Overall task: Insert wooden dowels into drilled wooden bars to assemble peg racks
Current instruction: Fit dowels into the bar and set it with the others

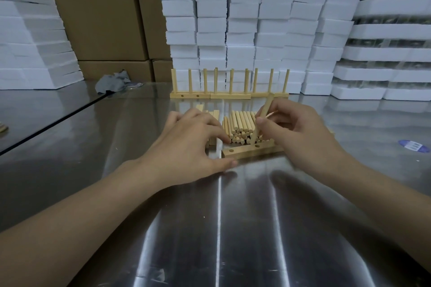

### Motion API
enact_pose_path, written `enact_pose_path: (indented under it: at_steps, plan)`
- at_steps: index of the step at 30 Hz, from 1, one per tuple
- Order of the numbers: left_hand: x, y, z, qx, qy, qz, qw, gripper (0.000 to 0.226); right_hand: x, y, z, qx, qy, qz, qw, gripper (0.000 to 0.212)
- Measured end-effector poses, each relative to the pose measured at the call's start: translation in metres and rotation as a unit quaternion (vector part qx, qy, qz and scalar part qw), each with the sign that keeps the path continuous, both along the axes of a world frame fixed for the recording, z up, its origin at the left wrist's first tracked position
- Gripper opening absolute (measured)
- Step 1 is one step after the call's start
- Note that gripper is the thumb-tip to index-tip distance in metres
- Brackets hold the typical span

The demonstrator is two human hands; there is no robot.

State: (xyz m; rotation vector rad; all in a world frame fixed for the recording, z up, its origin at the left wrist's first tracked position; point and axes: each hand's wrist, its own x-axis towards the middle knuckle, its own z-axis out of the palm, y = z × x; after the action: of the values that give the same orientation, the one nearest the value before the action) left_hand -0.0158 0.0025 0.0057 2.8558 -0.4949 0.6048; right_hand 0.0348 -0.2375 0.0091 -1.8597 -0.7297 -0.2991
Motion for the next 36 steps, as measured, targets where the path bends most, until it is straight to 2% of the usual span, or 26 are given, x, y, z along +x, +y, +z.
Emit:
enact_pose_path:
  at_steps: [5,10,19,24,36]
  plan:
    - [0.001,-0.003,-0.001,-0.044,0.015,-0.035,0.998,0.031,0.000,0.002,-0.002,-0.032,-0.023,0.024,0.999,0.019]
    - [0.000,-0.004,-0.001,-0.062,0.046,-0.077,0.994,0.021,-0.005,0.004,-0.002,-0.094,-0.037,0.056,0.993,0.017]
    - [0.000,-0.003,0.000,-0.073,0.064,-0.090,0.991,0.014,-0.011,0.008,0.000,-0.126,-0.062,0.076,0.987,0.012]
    - [0.002,-0.001,-0.002,-0.080,0.068,-0.093,0.990,0.020,-0.016,0.010,0.003,-0.173,-0.079,0.074,0.979,0.009]
    - [0.004,-0.001,-0.002,-0.074,0.076,-0.093,0.990,0.025,-0.017,0.010,0.000,-0.162,-0.060,0.072,0.982,0.012]
